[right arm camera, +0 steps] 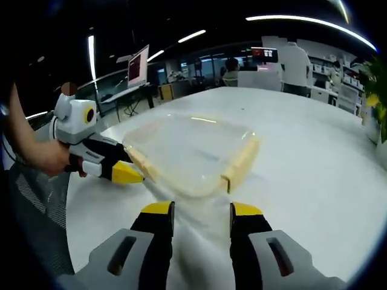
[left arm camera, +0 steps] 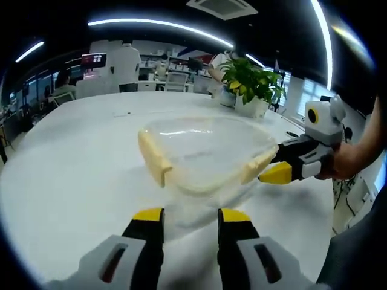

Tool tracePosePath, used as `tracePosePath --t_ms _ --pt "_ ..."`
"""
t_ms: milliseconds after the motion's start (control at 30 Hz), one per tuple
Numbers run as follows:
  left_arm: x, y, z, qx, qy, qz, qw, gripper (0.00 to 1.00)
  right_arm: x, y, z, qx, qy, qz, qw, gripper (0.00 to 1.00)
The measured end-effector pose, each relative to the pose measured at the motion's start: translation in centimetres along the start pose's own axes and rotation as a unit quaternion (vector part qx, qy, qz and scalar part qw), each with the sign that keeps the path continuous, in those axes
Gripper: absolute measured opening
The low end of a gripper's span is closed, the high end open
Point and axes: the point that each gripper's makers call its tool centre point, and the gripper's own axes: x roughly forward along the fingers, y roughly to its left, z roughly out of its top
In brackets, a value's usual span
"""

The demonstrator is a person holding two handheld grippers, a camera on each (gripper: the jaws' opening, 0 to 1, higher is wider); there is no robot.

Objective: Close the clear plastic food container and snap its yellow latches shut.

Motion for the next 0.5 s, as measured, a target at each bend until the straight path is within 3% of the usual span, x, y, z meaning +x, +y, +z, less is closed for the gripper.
tracePosePath --t_ms 500 --pt "0.8 2.6 0.9 0.008 0.007 0.0 0.9999 0.28 2.0 -0.2 1.3 -0.004 0.009 -0.001 0.9999 0.32"
